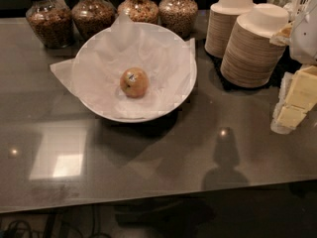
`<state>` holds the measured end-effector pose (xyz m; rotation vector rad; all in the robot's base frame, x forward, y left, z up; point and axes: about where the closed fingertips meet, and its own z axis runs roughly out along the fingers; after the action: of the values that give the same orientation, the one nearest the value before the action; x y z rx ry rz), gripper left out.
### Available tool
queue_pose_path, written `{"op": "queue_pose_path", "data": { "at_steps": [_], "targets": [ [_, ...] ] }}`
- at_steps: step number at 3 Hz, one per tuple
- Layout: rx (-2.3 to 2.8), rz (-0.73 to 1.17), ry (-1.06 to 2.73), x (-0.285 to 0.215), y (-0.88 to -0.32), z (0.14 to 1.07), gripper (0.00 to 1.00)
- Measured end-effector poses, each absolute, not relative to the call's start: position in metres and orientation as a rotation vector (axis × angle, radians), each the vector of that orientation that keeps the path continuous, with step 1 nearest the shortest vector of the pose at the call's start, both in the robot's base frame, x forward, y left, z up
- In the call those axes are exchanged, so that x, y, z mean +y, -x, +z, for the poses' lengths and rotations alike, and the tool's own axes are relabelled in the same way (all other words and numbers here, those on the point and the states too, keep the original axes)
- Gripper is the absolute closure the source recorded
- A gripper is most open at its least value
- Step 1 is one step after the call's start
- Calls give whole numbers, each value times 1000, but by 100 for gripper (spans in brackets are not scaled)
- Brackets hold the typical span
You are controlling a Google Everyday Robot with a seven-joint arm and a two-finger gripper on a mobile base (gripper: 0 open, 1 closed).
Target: Pick apple from white bowl
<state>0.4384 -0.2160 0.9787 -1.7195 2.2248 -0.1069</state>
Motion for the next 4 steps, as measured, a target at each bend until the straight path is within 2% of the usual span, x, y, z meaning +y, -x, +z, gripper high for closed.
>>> {"op": "queue_pose_path", "data": {
  "at_steps": [1,2,3,4],
  "targets": [
    [2225,-107,1719,-216,-438,979,0],
    [2150,-66,1705,-192,-455,984,0],
    [2039,-36,1760,-142,-480,1001,0],
    [2038,-36,1760,-142,-481,1001,0]
  ]
}}
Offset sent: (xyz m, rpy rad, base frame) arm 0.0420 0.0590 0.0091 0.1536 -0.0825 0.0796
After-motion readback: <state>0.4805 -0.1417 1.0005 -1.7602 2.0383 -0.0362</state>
